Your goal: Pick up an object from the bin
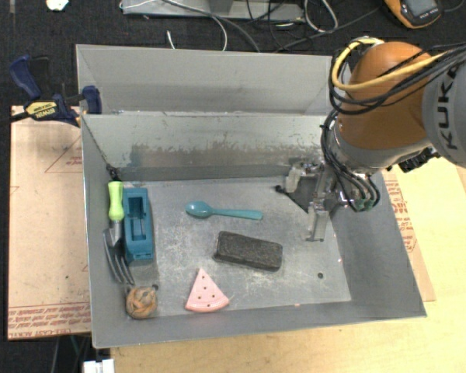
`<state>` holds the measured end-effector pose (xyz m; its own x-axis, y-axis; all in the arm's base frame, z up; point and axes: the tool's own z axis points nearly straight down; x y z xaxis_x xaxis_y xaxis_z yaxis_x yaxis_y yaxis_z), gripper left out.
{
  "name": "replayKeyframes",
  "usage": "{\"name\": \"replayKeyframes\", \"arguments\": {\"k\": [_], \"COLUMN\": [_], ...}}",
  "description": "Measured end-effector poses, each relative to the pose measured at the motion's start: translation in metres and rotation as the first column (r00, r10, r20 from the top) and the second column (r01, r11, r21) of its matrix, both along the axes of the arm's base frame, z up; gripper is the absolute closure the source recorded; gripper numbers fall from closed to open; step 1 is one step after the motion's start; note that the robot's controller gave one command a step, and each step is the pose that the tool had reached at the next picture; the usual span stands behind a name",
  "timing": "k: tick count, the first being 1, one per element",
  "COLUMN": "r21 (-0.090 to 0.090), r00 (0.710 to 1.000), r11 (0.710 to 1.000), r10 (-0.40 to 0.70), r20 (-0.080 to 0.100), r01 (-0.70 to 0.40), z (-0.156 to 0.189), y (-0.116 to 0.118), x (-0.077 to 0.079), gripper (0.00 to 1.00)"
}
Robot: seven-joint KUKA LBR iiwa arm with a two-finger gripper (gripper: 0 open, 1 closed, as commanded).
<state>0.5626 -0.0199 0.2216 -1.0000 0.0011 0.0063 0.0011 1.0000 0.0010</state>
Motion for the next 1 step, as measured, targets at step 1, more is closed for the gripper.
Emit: {"name": "replayKeyframes", "arguments": {"k": [1], "r21": [0.000], "r00": [1.000], "r11": [1.000], "r10": [0.001], "r20": [0.008], "r01": [-0.001], "z": [0.0044], "y": [0.0000], "x": [0.0015], "gripper": [0.00]}}
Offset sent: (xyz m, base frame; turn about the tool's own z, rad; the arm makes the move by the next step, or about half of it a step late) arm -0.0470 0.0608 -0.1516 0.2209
